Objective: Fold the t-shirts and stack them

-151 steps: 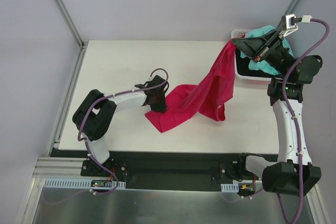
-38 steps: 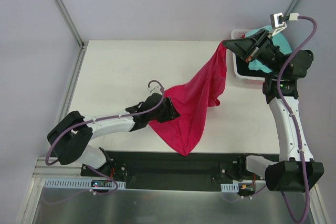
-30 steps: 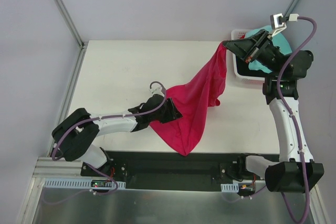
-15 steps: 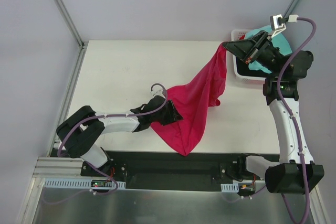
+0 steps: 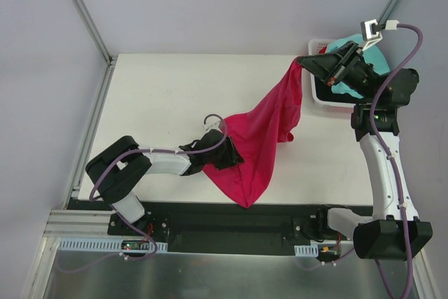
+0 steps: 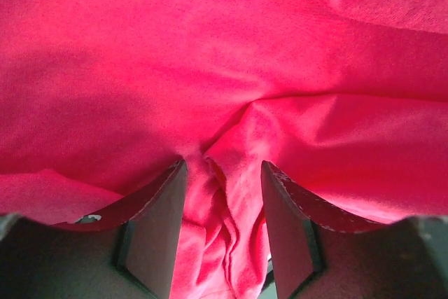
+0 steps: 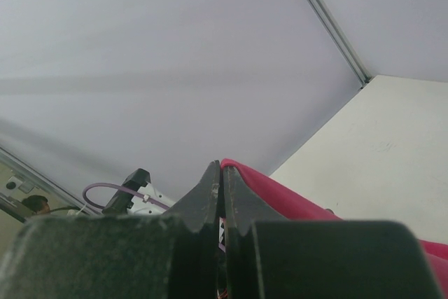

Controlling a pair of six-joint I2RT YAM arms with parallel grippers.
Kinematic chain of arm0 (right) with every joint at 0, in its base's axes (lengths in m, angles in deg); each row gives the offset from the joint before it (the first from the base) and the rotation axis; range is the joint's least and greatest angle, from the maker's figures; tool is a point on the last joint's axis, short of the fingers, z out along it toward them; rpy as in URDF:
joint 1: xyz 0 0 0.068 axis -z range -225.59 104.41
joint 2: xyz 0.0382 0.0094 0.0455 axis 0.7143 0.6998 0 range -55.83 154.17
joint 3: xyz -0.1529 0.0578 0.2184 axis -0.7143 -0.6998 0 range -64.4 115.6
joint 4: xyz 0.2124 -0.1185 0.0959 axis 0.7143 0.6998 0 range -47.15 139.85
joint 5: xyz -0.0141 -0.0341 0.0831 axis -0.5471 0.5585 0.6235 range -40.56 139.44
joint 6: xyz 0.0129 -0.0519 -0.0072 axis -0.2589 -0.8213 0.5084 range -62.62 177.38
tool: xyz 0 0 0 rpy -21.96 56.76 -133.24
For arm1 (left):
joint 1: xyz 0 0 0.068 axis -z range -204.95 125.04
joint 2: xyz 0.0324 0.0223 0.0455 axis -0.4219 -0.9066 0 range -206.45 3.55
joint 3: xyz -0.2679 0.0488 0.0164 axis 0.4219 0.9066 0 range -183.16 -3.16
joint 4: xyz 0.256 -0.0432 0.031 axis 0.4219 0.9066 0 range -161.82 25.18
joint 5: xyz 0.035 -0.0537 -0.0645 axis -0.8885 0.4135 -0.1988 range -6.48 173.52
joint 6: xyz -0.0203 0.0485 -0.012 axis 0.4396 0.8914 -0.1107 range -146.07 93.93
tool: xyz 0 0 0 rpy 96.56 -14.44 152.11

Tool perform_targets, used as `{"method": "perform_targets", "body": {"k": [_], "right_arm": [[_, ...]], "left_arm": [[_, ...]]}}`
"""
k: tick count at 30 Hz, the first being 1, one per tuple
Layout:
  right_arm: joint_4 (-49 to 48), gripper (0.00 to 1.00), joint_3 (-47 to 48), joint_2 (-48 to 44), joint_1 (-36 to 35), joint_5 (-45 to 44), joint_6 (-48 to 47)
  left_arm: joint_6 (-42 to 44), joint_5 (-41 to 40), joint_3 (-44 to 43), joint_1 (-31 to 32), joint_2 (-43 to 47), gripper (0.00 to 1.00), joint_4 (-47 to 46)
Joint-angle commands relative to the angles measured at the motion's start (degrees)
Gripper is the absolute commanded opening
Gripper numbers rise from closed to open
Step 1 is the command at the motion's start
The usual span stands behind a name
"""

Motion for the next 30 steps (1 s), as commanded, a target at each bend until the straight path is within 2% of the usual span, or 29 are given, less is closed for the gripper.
{"method": "perform_targets", "body": {"k": [1,11,14,15,19,23,26,29,30], "right_arm": [[-2.0,0.01,1.1,-2.2,-0.4,1.1,-0.7],[-1.9,0.01,0.6,-2.6,-0.4,1.8,-0.9],[-1.8,0.01,0.6,-2.7,-0.4,1.9,-0.9],[-1.8,0.01,0.6,-2.7,-0.4,1.9,-0.9],[-1.8,0.01,0.4,-3.0,-0.4,2.0,-0.9],[-1.8,0.01,0.3,-3.3,-0.4,2.5,-1.0],[-1.7,0.01,-0.1,-3.5,-0.4,2.6,-1.2],[-0.4,0.01,-1.3,-3.7,-0.3,2.4,-2.6],[1.6,0.01,-1.7,-3.7,-0.4,2.4,-3.3]], "left_arm": [[0.2,1.3,-2.0,0.7,-1.3,0.46,-2.4],[0.3,1.8,-3.0,0.7,-2.6,0.42,-3.6],[0.4,2.0,-3.2,0.7,-3.1,0.36,-3.6],[0.4,2.2,-3.2,0.7,-3.2,0.30,-3.6],[0.6,2.2,-3.4,0.7,-3.4,0.17,-3.5],[0.9,1.9,-3.4,0.7,-3.5,0.15,-3.0],[1.4,1.6,-3.9,0.7,-3.5,0.00,-2.1],[5.0,-2.3,-8.5,0.3,0.8,0.00,9.1],[6.8,-2.9,-10.2,0.2,2.3,0.00,16.3]]}}
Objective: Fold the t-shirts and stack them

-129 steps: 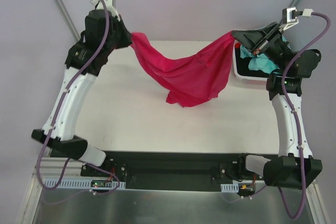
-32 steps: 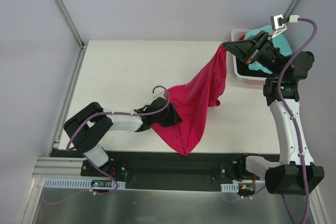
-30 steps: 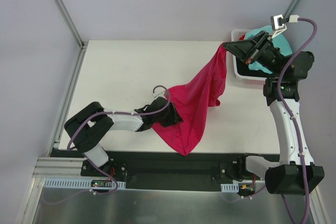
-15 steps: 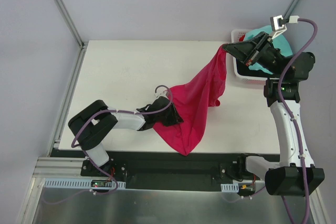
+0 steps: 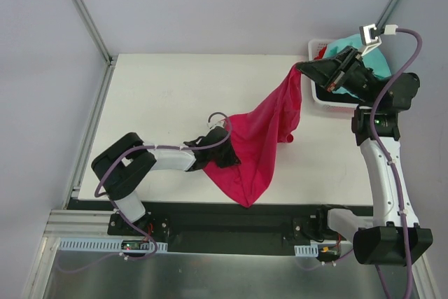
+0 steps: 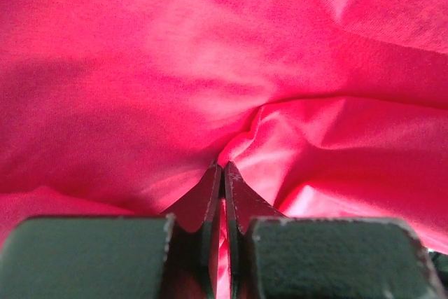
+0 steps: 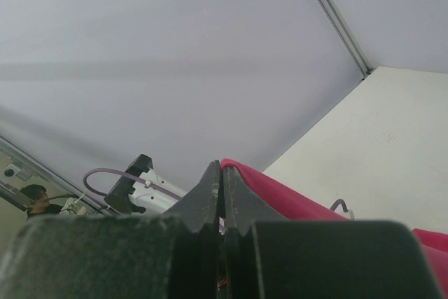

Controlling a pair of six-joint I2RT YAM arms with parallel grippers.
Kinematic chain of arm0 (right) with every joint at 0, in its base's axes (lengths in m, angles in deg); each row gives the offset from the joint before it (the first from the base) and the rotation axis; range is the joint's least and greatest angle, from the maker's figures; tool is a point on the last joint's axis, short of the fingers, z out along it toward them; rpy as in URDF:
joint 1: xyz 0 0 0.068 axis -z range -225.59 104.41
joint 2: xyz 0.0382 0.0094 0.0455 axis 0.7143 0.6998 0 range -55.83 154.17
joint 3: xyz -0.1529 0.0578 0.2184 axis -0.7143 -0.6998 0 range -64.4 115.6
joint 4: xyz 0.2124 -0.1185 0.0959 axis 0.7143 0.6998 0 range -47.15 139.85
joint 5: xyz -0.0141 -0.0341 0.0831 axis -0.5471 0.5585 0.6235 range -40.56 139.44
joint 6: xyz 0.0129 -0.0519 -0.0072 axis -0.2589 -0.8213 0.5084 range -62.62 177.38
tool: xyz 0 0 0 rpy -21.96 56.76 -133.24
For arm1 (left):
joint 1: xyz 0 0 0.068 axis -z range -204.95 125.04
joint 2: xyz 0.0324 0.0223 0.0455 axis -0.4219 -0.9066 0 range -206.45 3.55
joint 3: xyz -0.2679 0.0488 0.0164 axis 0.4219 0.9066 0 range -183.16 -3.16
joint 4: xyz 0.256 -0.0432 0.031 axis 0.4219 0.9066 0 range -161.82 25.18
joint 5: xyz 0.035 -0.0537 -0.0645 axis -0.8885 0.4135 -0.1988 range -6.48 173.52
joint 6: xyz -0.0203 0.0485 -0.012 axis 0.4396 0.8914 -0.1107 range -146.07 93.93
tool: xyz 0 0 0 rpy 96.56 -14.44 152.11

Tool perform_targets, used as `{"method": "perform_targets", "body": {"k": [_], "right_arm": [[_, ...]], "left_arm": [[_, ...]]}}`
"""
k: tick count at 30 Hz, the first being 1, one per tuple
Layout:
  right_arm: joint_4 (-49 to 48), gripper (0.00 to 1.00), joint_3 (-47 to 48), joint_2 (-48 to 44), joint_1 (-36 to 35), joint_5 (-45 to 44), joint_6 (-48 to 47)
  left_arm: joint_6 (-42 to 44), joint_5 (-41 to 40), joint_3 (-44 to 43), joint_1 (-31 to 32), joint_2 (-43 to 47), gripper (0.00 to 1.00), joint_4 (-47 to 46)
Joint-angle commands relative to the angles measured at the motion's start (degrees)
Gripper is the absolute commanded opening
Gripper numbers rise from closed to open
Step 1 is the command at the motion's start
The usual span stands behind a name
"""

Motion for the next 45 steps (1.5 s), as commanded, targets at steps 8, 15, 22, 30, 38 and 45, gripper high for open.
{"method": "perform_targets", "body": {"k": [8,15,22,30,38,45], "right_arm": [[29.6,0.01,0.7,-4.4,-0.4,-3.8,-27.0],[31.3,0.01,-2.1,-5.2,-0.4,-5.7,-28.9],[31.3,0.01,-1.1,-3.4,1.3,-9.0,-28.1],[29.3,0.01,5.3,3.9,9.4,-6.8,-22.8],[28.5,0.01,16.1,10.0,9.3,-5.7,-19.9],[28.6,0.01,28.1,14.0,9.0,-4.2,-16.6]], "left_arm": [[19.3,-10.4,-23.7,-10.7,25.1,0.00,45.9],[26.3,-15.7,-37.4,-19.2,34.0,0.00,63.0],[28.3,-17.1,-42.5,-21.6,36.0,0.00,68.0],[31.9,-16.3,-46.0,-29.4,37.8,0.00,71.1],[34.5,-15.2,-49.4,-31.1,33.1,0.00,67.2],[37.6,-9.6,-62.3,-32.9,21.9,0.00,64.2]]}}
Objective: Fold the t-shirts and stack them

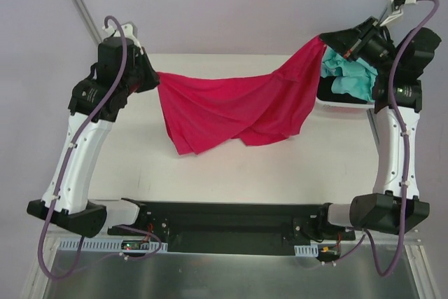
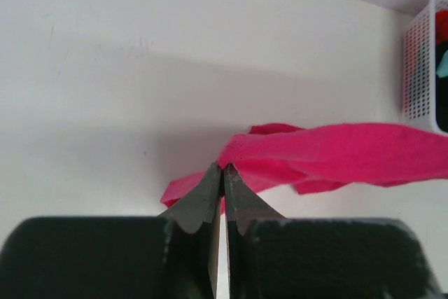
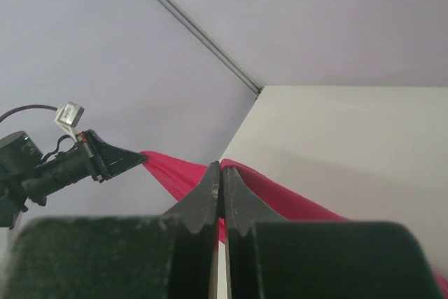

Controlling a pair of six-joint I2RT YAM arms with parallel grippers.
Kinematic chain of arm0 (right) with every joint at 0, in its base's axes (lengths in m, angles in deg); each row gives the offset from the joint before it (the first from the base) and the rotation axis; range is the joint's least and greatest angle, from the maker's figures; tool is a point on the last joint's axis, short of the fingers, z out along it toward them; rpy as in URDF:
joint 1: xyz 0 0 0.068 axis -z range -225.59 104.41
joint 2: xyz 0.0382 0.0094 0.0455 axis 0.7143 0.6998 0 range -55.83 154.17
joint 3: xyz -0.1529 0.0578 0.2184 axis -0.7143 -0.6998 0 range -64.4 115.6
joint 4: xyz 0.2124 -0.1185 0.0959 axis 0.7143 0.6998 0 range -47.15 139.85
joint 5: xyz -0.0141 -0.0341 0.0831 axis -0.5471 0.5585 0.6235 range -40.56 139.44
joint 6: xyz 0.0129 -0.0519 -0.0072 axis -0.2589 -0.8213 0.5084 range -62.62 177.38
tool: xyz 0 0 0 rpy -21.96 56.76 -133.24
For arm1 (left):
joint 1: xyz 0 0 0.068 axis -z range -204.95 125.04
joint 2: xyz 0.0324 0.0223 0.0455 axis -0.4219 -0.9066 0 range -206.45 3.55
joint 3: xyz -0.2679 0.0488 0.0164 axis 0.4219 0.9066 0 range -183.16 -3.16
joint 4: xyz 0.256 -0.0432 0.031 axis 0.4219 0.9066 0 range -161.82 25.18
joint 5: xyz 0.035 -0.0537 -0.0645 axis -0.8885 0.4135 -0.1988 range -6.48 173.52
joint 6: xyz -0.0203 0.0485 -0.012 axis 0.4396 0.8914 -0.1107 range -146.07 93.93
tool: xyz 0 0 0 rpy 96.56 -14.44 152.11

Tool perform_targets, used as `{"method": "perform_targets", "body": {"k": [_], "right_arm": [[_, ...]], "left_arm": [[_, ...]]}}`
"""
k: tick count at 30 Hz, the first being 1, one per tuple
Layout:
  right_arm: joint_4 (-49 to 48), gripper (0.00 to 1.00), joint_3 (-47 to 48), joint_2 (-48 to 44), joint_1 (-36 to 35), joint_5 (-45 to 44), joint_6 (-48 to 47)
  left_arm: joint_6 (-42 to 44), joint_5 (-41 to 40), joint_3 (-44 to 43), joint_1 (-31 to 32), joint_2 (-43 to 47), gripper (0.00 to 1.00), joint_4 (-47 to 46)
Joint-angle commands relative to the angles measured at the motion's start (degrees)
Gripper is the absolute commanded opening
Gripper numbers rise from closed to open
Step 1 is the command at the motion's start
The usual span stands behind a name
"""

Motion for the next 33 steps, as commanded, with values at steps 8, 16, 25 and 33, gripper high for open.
{"method": "perform_targets", "body": {"k": [8,16,25,33], "right_arm": [[-2.3,0.01,17.9,5.5,2.3,3.6,5.5],[-6.5,0.01,22.4,10.2,3.6,4.0,10.9],[-7.1,0.01,35.2,17.4,3.5,4.2,15.0],[-8.7,0.01,39.1,21.8,3.4,4.0,17.2]], "left_arm": [[4.8,12.8,-22.0,-12.1,-14.7,0.00,-1.1],[2.9,18.2,-30.7,-17.6,-18.3,0.00,-0.1],[1.2,21.5,-42.6,-17.5,-25.6,0.00,0.9],[1.2,21.8,-46.3,-17.7,-29.3,0.00,-0.2]]}}
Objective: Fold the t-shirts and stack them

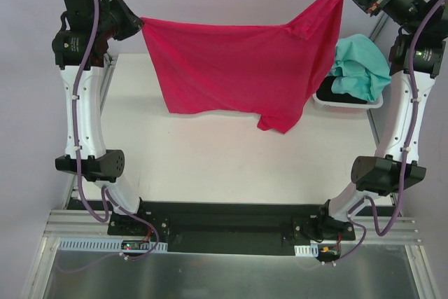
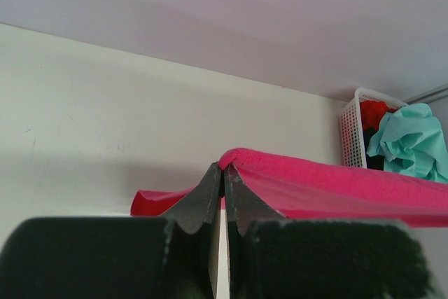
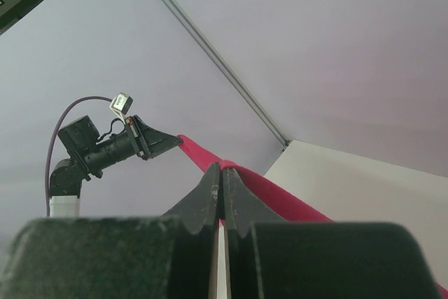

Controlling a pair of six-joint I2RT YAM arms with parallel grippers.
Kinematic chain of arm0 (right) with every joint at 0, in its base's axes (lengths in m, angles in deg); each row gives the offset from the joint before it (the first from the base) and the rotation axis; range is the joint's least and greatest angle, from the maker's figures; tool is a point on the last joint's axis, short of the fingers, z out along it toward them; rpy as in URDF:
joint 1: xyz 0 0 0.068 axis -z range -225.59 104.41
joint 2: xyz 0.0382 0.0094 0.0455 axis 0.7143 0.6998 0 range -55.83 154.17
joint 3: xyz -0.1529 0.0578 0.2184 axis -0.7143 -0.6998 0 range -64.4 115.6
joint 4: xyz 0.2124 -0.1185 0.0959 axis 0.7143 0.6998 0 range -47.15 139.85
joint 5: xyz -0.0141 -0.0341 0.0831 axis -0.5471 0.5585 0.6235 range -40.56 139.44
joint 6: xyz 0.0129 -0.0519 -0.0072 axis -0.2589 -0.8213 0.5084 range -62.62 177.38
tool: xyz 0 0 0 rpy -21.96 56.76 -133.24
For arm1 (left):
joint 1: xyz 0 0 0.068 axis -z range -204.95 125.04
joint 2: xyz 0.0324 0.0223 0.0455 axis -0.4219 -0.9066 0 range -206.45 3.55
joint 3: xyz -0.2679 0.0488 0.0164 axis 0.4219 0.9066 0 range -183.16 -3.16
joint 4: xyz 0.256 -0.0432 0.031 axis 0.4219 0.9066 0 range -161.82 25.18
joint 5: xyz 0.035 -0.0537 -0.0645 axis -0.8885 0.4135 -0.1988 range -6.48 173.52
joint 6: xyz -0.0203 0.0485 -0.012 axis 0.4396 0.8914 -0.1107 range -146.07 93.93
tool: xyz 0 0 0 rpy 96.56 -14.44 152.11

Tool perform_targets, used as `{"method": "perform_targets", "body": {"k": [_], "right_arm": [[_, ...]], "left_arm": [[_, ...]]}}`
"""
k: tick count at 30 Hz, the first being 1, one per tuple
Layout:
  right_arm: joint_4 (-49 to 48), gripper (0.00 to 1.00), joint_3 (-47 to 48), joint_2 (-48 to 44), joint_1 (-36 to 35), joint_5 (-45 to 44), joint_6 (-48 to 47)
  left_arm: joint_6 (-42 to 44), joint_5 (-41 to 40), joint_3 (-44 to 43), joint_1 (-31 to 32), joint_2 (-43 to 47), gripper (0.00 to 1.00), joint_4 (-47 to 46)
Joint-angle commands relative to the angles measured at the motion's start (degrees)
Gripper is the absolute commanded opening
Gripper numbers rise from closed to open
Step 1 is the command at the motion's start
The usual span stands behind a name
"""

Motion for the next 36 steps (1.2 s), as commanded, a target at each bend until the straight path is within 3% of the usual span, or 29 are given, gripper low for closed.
{"method": "perform_targets", "body": {"k": [1,5,11,14,19,25,29,32,36], "right_arm": [[-4.5,0.01,3.2,2.0,0.2,0.2,3.5],[-5.3,0.01,0.2,1.4,0.0,0.9,3.9],[-8.6,0.01,-11.2,-7.0,-0.8,2.4,5.2],[-9.1,0.01,-15.8,-13.7,-1.3,2.6,5.0],[-8.2,0.01,-22.0,-25.3,-1.8,2.9,5.3],[-0.7,0.01,-18.3,-39.6,-2.6,1.6,3.7],[5.1,0.01,-15.5,-45.5,-3.9,0.9,-0.2],[8.1,0.01,-14.1,-48.0,-3.9,-1.0,-2.2],[8.7,0.01,-12.3,-45.8,-3.9,-1.3,-1.9]], "left_arm": [[-1.0,1.8,-3.7,-0.2,-1.0,0.00,-1.9],[-2.0,2.7,-3.2,-0.2,-1.3,0.00,-2.0],[-3.2,5.6,4.8,-0.1,5.0,0.00,-2.0],[-2.7,4.8,12.1,-0.1,12.5,0.00,-2.0],[-1.3,3.8,16.7,-0.1,26.7,0.00,-2.1],[-3.6,4.3,20.5,0.0,42.1,0.00,-1.5],[-5.1,4.7,27.8,0.1,52.4,0.00,-3.1],[-5.5,4.4,28.6,0.3,54.3,0.00,-3.3],[-5.1,4.2,25.5,0.5,49.7,0.00,-3.3]]}}
